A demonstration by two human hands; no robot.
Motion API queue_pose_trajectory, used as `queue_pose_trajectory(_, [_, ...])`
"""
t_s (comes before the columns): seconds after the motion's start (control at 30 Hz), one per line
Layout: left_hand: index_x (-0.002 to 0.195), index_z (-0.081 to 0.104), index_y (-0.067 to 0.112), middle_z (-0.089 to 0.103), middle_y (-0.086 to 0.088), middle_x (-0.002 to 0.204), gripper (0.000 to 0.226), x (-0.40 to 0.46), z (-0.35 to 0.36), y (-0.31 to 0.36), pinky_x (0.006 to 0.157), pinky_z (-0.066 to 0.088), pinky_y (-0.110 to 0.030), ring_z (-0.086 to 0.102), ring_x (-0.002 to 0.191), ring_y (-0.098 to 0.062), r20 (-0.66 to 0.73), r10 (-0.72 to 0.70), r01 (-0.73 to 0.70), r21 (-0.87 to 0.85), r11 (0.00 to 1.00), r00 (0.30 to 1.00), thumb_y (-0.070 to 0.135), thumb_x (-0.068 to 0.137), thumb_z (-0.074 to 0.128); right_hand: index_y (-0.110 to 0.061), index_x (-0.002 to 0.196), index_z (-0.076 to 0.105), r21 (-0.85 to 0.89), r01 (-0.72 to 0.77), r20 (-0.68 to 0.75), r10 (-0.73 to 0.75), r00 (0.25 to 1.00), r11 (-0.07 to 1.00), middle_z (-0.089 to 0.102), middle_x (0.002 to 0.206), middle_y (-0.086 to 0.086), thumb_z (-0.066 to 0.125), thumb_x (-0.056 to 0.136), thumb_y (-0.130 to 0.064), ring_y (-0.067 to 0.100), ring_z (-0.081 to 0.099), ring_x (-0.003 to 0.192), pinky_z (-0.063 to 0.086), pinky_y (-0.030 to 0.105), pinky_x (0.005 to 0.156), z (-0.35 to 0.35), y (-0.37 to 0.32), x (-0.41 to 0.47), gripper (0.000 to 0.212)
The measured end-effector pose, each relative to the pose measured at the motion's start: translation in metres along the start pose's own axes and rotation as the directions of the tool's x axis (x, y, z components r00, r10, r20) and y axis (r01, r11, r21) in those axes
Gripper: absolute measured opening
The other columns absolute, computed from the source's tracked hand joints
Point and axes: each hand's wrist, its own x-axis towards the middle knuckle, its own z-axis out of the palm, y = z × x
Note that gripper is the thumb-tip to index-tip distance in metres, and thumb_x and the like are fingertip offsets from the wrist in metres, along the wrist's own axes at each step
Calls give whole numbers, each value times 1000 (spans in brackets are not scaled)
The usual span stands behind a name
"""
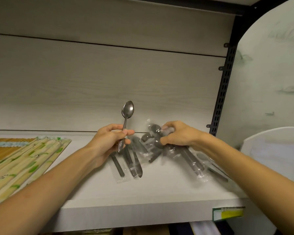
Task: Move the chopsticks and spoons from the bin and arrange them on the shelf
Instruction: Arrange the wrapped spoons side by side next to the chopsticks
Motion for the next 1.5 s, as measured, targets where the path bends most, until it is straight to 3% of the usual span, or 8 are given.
queue_pose_trajectory(0.2, [116, 50, 10, 75, 0, 101, 22, 5, 0, -2, 60, 46, -27, 65, 63, -13, -21, 15, -15, -2, 1000, 1000, 8, 95, 57, -15, 124, 50, 70, -94, -55, 98, 994, 993, 71, 75, 11, 75, 76, -5, 20, 62, 55, 57, 29, 53, -29, 16, -11, 55])
queue_pose_trajectory(0.33, [111, 51, 12, 75, -1, 101, 18, 6, 1, -2, 58, 46, -27, 65, 61, -13, -30, 19, -19, -3, 1000, 999, 8, 95, 57, -16, 124, 50, 14, -100, -84, 101, 991, 995, 69, 70, 6, 70, 79, -3, 17, 61, 50, 55, 26, 51, -27, 26, -16, 51])
queue_pose_trajectory(0.7, [108, 51, 11, 75, -2, 98, 16, 3, -2, -5, 47, 44, -21, 60, 57, -13, -43, 33, -33, 19, 999, 998, 6, 94, 58, -23, 107, 66, -117, 51, 10, -50, 999, 992, 64, 96, 0, 74, 77, -50, 14, 60, 85, 47, 25, 75, -18, 21, -17, 41])
queue_pose_trajectory(0.83, [110, 51, 8, 76, -4, 97, 19, 0, -2, -4, 47, 44, -21, 59, 57, -14, -46, 40, -39, 26, 999, 998, 6, 93, 59, -18, 109, 66, -178, 87, 13, -86, 996, 980, 64, 85, 3, 74, 83, -29, 13, 57, 71, 45, 21, 63, -13, 22, -8, 29])
queue_pose_trajectory(0.93, [111, 51, 7, 75, -5, 97, 19, 0, -2, -4, 44, 43, -20, 58, 55, -14, -47, 47, -46, 34, 998, 998, 5, 93, 59, -17, 109, 64, -342, 95, -45, -117, 992, 935, 70, 95, 7, 70, 85, -16, 21, 64, 89, 45, 22, 69, -12, 30, 0, 25])
queue_pose_trajectory(1.07, [112, 52, 8, 76, -2, 96, 20, 1, -3, -5, 49, 46, -22, 59, 57, -15, -42, 44, -42, 53, 998, 998, 5, 93, 60, -21, 111, 66, -464, 97, -129, -175, 976, 881, 63, 118, 5, 67, 88, -26, 23, 56, 114, 47, 34, 93, -9, 39, 3, 23])
queue_pose_trajectory(1.23, [113, 51, 6, 76, -3, 95, 22, 2, 0, -7, 53, 46, -25, 59, 56, -15, -22, 40, -39, 64, 997, 999, 6, 93, 60, -15, 87, 73, -479, 141, -121, -224, 967, 866, 68, 83, -3, 67, 84, -12, 15, 61, 83, 47, 24, 73, 3, 32, 4, 8])
queue_pose_trajectory(1.5, [115, 52, 4, 76, -3, 96, 24, 1, 0, -8, 47, 47, -20, 59, 55, -14, -12, 40, -39, 82, 996, 999, 6, 93, 60, -10, 75, 73, -457, 74, -89, -128, 988, 886, 70, 79, 5, 67, 79, -19, 17, 60, 77, 50, 29, 69, 20, 23, 17, 11])
